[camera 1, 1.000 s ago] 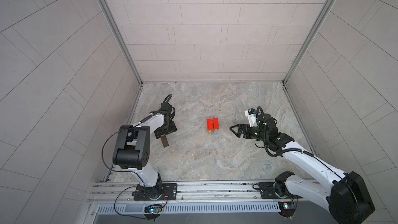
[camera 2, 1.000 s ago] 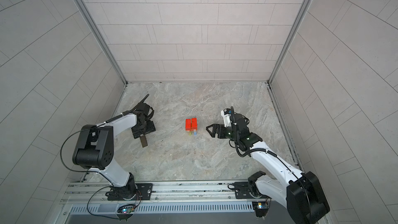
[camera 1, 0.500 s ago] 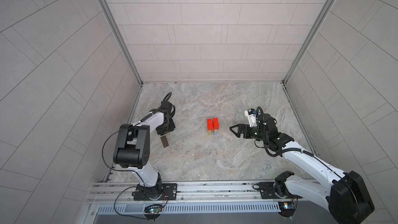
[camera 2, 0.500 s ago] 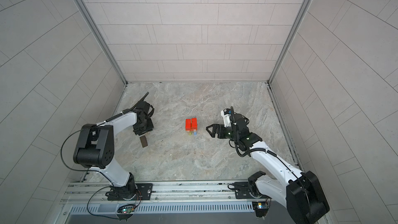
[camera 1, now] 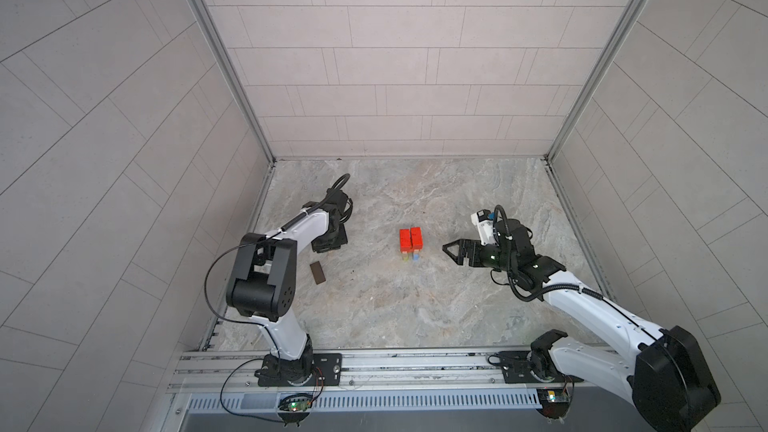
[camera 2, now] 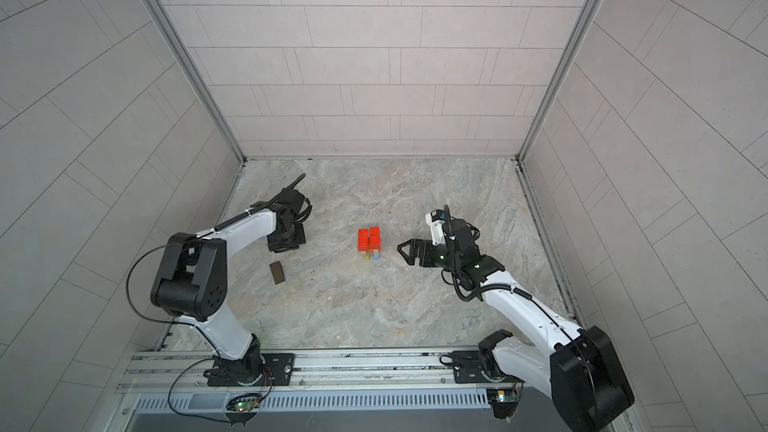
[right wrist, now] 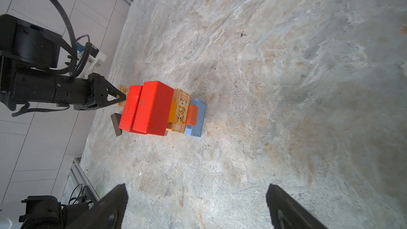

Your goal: Build the wood block tower

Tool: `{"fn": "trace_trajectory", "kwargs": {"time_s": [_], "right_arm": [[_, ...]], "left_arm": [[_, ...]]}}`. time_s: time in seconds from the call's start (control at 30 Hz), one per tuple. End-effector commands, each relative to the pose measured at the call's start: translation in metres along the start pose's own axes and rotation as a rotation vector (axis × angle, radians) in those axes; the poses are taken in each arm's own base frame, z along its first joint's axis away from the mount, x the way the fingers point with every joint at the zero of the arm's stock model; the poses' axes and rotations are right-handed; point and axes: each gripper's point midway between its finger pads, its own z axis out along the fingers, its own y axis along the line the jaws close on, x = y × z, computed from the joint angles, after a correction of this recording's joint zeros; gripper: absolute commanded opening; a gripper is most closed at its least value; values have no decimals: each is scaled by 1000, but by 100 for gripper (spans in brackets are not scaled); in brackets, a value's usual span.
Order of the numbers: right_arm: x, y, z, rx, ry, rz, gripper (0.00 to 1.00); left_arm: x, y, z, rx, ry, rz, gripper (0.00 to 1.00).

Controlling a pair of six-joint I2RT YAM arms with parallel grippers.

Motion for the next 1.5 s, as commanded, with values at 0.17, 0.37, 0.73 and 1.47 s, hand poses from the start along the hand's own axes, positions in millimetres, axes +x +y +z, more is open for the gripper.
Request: {"fn": "trace_trajectory", "kwargs": {"time_s": [0.17, 0.37, 0.73, 1.47], "right_arm": [[0, -2, 0, 1, -11, 1, 100], [0, -3, 0, 6, -10, 1, 99], [0, -4, 1, 9, -9, 1, 99], [1, -3, 0, 4, -7, -2, 100]], "left_arm": [[9, 0, -5, -270, 21, 205, 12], [13, -17, -1, -352, 32, 313, 26], [4, -37, -27, -303, -24, 315, 49], [-5, -5, -6, 1, 128, -85, 51]]}}
